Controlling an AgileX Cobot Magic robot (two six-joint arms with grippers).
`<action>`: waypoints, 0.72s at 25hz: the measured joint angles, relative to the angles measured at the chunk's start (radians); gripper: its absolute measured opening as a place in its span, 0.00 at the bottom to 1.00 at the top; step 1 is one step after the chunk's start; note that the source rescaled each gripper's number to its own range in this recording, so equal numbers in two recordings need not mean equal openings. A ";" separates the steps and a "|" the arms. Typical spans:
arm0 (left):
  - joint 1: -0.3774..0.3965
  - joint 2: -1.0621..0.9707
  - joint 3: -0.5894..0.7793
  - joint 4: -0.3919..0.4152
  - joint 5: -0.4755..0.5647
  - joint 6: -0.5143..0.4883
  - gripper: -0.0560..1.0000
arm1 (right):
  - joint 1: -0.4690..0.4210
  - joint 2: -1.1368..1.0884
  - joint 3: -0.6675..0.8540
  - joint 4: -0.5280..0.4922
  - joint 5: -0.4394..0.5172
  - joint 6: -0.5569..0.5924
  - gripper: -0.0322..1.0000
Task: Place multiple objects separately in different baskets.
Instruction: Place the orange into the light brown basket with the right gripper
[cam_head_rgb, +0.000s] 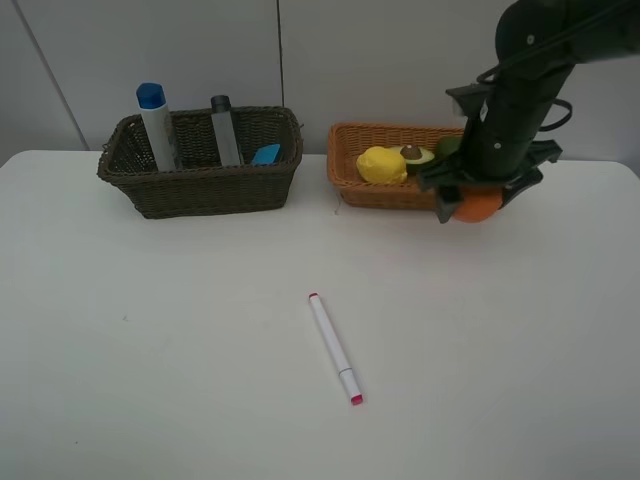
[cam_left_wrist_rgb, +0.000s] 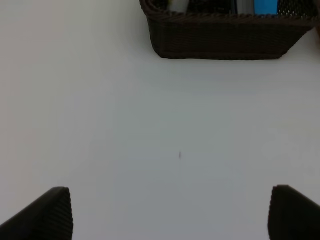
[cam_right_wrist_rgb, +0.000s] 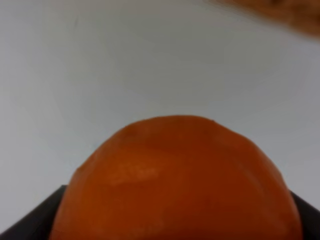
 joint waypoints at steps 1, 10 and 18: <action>0.000 0.000 0.000 0.000 0.000 0.000 1.00 | -0.020 0.035 -0.072 -0.004 0.012 -0.008 0.74; 0.000 0.000 0.000 0.000 0.000 0.000 1.00 | -0.101 0.333 -0.465 -0.015 0.073 -0.064 0.76; 0.000 0.000 0.000 0.000 0.000 0.000 1.00 | -0.100 0.348 -0.496 0.039 0.115 -0.064 0.99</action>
